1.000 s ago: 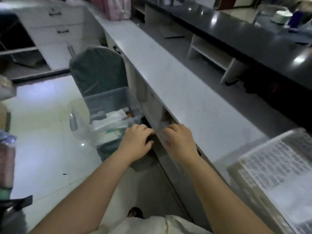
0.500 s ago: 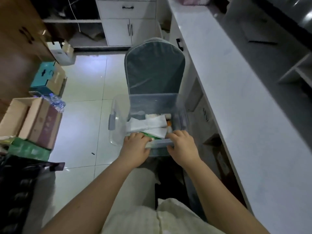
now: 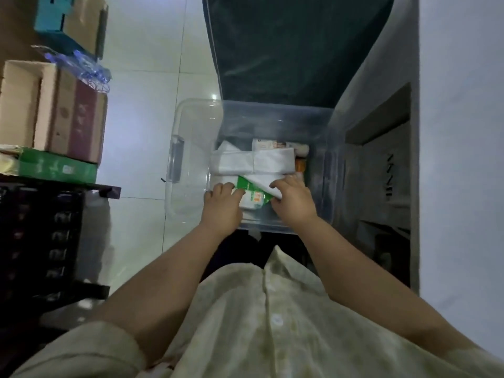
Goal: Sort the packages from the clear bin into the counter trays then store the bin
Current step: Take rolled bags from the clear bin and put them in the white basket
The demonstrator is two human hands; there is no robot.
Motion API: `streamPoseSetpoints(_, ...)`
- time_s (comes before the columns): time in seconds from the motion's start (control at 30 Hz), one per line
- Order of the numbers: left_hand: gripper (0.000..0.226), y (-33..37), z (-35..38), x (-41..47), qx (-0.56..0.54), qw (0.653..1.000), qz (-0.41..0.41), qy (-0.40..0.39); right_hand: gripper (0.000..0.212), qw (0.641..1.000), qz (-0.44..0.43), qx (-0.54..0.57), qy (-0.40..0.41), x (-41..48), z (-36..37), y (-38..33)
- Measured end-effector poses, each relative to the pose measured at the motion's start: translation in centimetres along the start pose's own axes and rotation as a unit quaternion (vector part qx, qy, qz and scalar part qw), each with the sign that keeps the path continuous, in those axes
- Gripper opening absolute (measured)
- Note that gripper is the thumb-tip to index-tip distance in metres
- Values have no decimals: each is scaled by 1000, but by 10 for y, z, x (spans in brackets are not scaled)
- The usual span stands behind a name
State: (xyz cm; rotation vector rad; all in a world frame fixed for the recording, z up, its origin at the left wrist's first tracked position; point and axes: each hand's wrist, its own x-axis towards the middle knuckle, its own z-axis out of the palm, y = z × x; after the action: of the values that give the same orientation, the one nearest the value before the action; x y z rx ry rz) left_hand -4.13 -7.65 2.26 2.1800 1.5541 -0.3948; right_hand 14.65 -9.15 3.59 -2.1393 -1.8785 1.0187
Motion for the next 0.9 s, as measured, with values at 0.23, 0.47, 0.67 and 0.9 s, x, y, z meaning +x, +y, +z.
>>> streamPoseSetpoints(0.23, 58, -30, 63, 93, 69, 988, 82, -108, 33, 997, 69, 21, -37, 67, 51, 33)
streamPoseSetpoints(0.47, 72, -42, 119, 178, 108, 978, 146, -105, 39, 992, 117, 27, -44, 117, 102, 70)
streamPoseSetpoints(0.67, 86, -49, 133, 220, 225, 954, 185, -66, 36, 989, 134, 56, -40, 140, 113, 81)
streamPoseSetpoints(0.9, 60, -76, 101, 243, 191, 932, 304, -56, 36, 988, 131, 80, -13, 146, 94, 78)
